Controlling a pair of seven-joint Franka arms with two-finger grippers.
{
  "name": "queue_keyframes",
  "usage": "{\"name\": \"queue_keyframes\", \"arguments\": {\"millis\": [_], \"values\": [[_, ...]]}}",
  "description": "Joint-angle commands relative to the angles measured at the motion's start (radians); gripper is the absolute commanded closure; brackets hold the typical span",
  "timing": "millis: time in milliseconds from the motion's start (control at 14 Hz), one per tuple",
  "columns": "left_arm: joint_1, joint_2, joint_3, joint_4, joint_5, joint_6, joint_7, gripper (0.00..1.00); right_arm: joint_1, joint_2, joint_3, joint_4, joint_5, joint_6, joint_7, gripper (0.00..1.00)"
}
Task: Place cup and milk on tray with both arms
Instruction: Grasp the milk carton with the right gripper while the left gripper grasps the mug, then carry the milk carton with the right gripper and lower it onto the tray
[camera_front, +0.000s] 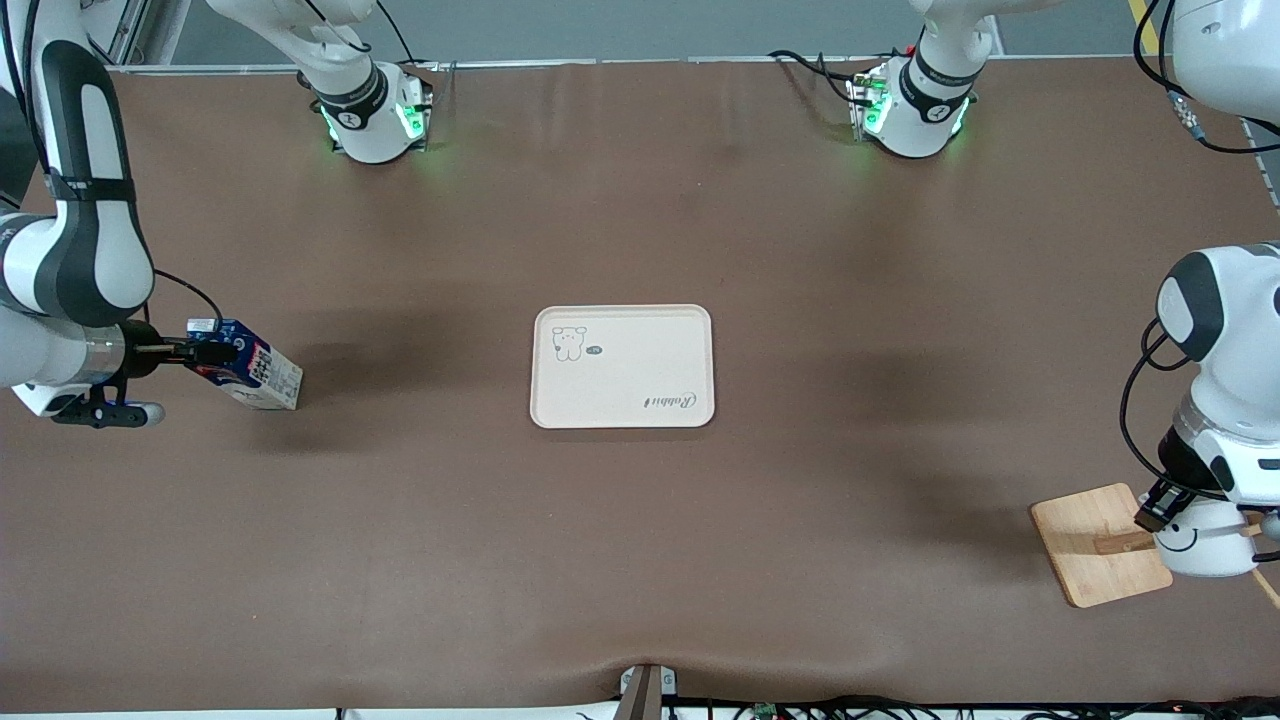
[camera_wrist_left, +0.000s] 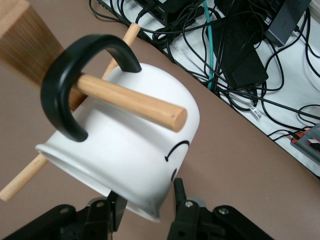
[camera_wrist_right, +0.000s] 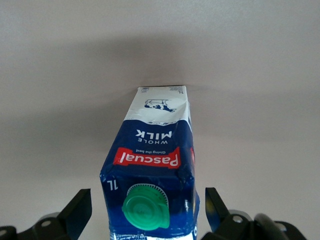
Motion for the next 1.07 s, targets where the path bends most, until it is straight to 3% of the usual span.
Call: {"name": "queue_keyframes", "arguments": {"millis": [0,429,571,714,1000], "values": [[-0.006,-0.001,0.000,0.000,0.029,0.013,-0.014,0.61,-0.001,-0.024,0.001,-0.038,0.015,0.015,-0.015,0.00],[-0.017,-0.001,0.000,-0.004,0.031,0.012,0.026,0.67,-0.003,-0.027,0.001,-0.113,0.015,0.084,-0.021,0.00],[-0.015,-0.001,0.000,-0.007,0.029,0.010,0.049,0.72,0.000,-0.030,0.001,-0.108,0.015,0.074,-0.084,0.83],[-0.017,-0.001,0.000,-0.009,0.029,0.007,0.049,0.79,-0.001,-0.028,0.001,-0.084,0.015,0.042,-0.109,0.98],[-0.018,-0.001,0.000,-0.009,0.034,0.004,0.057,0.88,0.092,-0.027,0.001,0.100,0.016,-0.173,-0.101,1.00]]}}
